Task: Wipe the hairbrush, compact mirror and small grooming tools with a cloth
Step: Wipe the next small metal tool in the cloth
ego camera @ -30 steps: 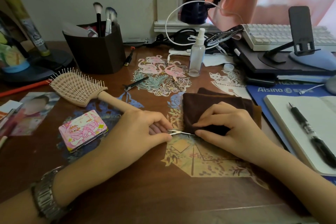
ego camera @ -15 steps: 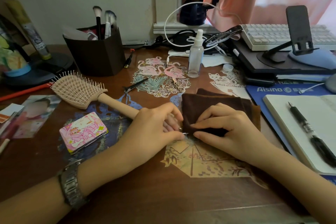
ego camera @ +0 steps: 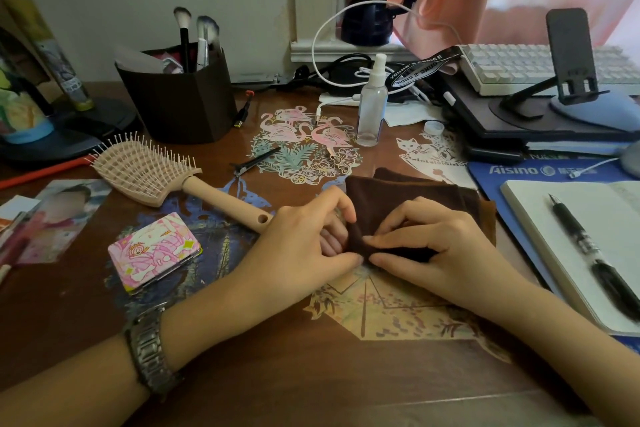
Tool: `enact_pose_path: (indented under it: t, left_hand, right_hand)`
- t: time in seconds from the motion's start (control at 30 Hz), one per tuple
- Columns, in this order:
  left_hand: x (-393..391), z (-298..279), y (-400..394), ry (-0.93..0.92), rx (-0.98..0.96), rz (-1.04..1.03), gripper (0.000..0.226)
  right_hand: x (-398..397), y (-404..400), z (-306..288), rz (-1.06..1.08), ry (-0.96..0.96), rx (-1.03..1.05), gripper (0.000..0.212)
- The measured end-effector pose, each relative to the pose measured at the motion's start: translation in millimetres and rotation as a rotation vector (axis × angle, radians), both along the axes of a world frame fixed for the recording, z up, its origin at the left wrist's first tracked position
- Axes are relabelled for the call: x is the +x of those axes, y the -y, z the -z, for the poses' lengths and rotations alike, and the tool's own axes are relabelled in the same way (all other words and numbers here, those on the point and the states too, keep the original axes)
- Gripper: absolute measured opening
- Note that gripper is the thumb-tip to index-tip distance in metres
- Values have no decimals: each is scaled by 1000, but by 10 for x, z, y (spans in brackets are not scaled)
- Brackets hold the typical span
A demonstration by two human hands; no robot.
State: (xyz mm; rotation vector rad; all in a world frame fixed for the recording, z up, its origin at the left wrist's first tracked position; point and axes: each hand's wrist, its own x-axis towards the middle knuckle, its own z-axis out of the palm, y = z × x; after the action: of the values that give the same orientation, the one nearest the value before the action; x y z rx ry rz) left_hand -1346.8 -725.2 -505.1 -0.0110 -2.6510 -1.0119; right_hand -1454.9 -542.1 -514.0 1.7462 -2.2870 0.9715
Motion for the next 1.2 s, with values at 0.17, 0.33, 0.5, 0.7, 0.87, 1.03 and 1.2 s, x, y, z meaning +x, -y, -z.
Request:
enact_pose_path:
  t: [0.17,0.33,0.5,0.7,0.87,1.03,1.2]
  left_hand:
    - [49,14,67,-11,-5,17,38]
    - [154,-28,159,33,-16,12,34]
    - [278,-69,257,36,-126,-6,27]
    - [338,-84,290,35,-150,-7,13]
    - [376,-120,295,92,-98,-22,9]
    - [378,-128,341,148,-90,-23,10]
    - [382,-119,351,133,-119,-39,10]
  right_hand:
    - [-2,-4,7,3,-2,8,26]
    - [0,-1,22,6,-13,16,27]
    - [4,-1,26,20,-45,39,28]
    - [1,4,18,17,-17,29,27]
    - [-11,4,13,21,17,13,22]
    - [-22,11,16,36,70,-27,21]
    - [-24,11,2,43,106,-33,25]
